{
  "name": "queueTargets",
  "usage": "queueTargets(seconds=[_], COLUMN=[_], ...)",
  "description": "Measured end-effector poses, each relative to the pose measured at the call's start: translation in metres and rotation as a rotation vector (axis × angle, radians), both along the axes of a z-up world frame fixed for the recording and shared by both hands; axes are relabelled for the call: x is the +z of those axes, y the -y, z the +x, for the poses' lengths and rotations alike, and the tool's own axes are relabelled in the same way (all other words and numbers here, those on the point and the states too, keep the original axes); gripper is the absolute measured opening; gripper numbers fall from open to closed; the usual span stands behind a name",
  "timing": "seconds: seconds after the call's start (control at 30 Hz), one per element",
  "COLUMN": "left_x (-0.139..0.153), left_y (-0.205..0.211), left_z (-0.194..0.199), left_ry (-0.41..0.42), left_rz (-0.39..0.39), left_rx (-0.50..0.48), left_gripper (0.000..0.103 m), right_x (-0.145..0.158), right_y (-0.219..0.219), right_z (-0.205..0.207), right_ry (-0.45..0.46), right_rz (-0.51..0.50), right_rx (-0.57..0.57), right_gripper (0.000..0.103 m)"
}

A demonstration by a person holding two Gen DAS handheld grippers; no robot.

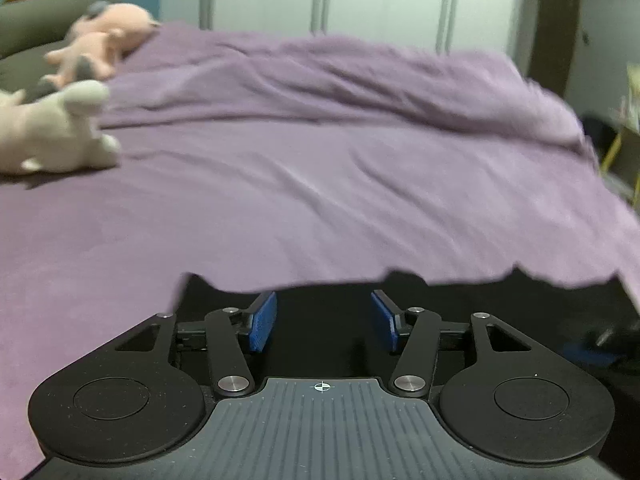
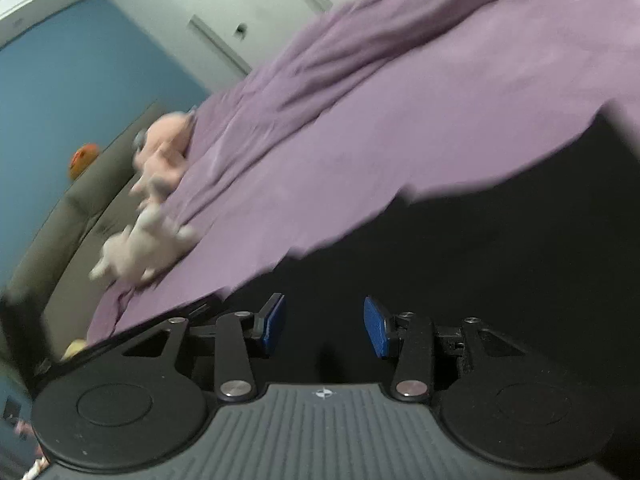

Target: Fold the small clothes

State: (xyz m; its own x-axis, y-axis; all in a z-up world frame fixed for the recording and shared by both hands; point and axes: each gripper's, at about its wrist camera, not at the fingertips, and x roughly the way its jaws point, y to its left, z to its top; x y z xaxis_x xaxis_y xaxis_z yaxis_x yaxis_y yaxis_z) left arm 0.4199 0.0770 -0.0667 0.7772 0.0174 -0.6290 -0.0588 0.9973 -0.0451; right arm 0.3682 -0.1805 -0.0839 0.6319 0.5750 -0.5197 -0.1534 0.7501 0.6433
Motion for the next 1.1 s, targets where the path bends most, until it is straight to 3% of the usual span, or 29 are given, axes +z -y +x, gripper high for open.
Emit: queueTargets(seconds=[0.1,0.17,0.2,0.27,0.33,0.53,0.67,0.8,0.83,0.9,1.0,1.1], left_x=[-0.025,-0.031,-0.031,-0.032,-0.034,-0.037,-0.036,-0.032,-0.031,-0.030,-0.027,-0.022], left_y=[0.003,-0.004,-0.008,-0.016,-0.023,-0.043,-0.047,-0.057,-0.060,-0.071,-0.090,-0.098], left_z=[0.020,0.022,0.023,0.026,0.026,0.026,0.022,0.010,0.006,-0.004,-0.026,-0.050], left_ry=[-0.076,-0.048,-0.047,-0.045,-0.046,-0.033,-0.049,-0.062,-0.066,-0.085,-0.086,-0.102], left_rz=[0.040,0.028,0.027,0.024,0.013,-0.035,-0.008,0.054,0.073,0.109,0.069,0.156], left_rx=[0.017,0.020,0.022,0.025,0.034,0.083,0.125,0.149,0.153,0.199,0.208,0.284], left_gripper=[0.060,0.071,0.078,0.082,0.090,0.090,0.090,0.090,0.090,0.090,0.092,0.090], right_x=[-0.017,-0.021,-0.024,-0.030,-0.033,-0.037,-0.027,-0.006,0.002,0.014,0.024,0.029], right_y=[0.007,0.031,0.047,0.081,0.109,0.147,0.128,0.111,0.109,0.114,0.121,0.120], right_z=[0.015,0.022,0.024,0.026,0.023,0.008,0.008,-0.002,-0.010,-0.035,-0.075,-0.109], right_ry=[0.016,0.022,0.022,0.026,0.029,0.031,0.037,0.038,0.042,0.015,0.005,0.001], right_rz=[-0.012,0.005,0.021,0.020,0.010,-0.005,-0.153,-0.368,-0.419,-0.490,-0.437,-0.420], right_rx=[-0.006,-0.056,-0.090,-0.155,-0.226,-0.463,-0.467,-0.465,-0.469,-0.524,-0.496,-0.444], right_gripper=[0.034,0.026,0.019,0.000,0.000,0.000,0.000,0.000,0.002,0.015,0.016,0.016])
